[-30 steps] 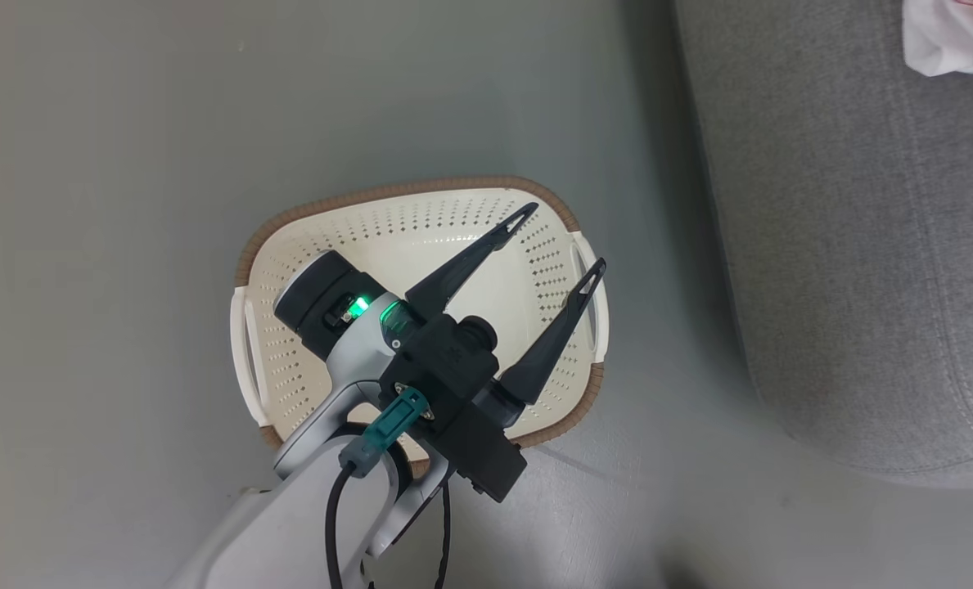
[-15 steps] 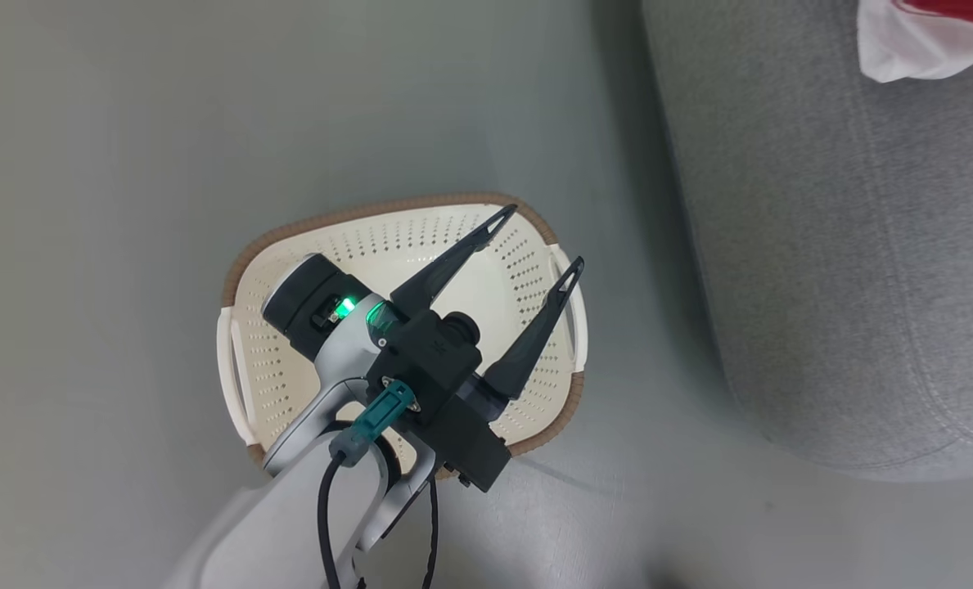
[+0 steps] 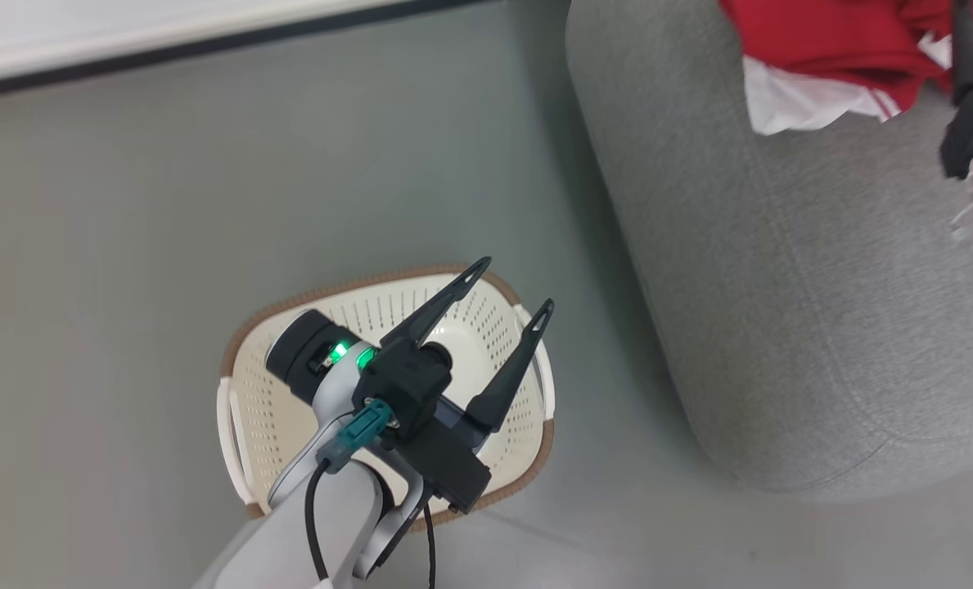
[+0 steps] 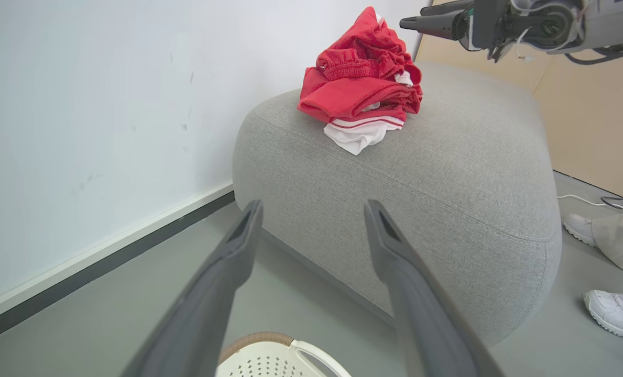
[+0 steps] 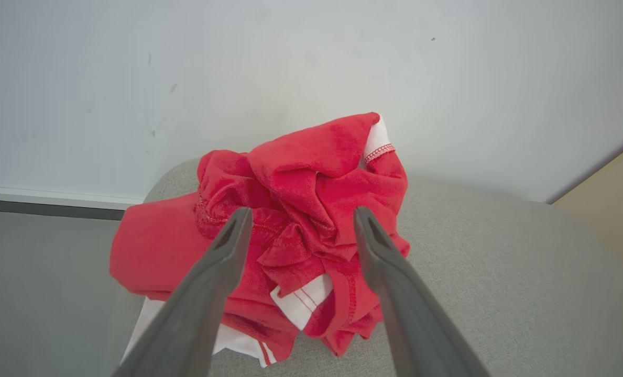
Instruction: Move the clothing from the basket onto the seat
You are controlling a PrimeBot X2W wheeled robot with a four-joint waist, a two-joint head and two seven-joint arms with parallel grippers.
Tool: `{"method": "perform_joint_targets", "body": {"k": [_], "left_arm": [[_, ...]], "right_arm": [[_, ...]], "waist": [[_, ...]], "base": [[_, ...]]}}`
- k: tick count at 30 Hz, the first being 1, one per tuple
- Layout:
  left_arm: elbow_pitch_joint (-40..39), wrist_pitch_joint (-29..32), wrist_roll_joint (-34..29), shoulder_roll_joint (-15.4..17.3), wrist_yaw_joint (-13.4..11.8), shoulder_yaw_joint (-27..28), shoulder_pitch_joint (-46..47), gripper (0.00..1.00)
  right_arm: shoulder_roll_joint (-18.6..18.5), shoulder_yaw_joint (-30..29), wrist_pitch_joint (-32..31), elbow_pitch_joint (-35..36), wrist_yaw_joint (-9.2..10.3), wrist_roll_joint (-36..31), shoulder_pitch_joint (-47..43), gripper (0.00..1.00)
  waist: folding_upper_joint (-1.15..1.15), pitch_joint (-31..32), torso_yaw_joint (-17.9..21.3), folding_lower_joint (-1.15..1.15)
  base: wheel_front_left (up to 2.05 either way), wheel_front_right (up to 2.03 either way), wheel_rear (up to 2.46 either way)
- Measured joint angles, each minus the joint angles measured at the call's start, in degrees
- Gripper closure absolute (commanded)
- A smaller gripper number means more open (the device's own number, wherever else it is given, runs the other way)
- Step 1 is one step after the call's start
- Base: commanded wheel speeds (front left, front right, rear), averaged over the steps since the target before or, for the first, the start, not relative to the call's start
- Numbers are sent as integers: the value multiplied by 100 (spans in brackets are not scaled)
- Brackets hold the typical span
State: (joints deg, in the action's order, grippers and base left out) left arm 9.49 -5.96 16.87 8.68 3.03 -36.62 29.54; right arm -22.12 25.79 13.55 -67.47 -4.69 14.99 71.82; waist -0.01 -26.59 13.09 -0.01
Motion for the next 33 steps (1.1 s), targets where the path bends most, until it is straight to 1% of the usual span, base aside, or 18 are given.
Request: {"method": "perform_joint_targets", "body": {"k": [4,7,11,12,17,22,27,31,33], "left_arm": [[207,-132,80,-42,-54,98,-125,0],[375,-256,132,-84,-104,163,-224,0],[536,-361,177,-138,-160,245,-315,0],[631,-445,215,-154,-188,299,-374,0],[840,-566,392,-156,-313,463,-641,0],[1017,-633,480,-142,-449,600,-993,0],[1059,-683,531,-69,-602,756,-1425,0],[1025,-728,550,1,-711,859,-1707,0],[996,-733,571,25,-756,929,-1817,0]], "right_arm": [[194,15,22,1,-41,11,-166,0],[359,-77,59,-18,-88,132,-335,0],[457,-65,67,-19,-91,181,-563,0],[531,-57,68,-18,-113,216,-742,0],[759,-71,73,63,-137,297,-1230,0],[938,-132,73,291,-138,386,-1863,0],[1165,-274,73,612,-144,632,-2632,0],[1214,-338,73,972,-136,669,-3198,0],[1226,-369,73,1182,-88,677,-3434,0]], "waist": [[0,326,21,0],[0,578,11,-1],[0,828,-29,-1],[0,994,-72,-1],[0,1400,-226,-1],[0,1809,-413,-1],[0,2219,-594,-1],[0,2509,-728,-1],[0,2632,-791,-1]], "base": [[0,0,0],[0,0,0],[0,0,0],[0,0,0],[0,0,0],[0,0,0],[0,0,0],[0,0,0],[0,0,0]]}}
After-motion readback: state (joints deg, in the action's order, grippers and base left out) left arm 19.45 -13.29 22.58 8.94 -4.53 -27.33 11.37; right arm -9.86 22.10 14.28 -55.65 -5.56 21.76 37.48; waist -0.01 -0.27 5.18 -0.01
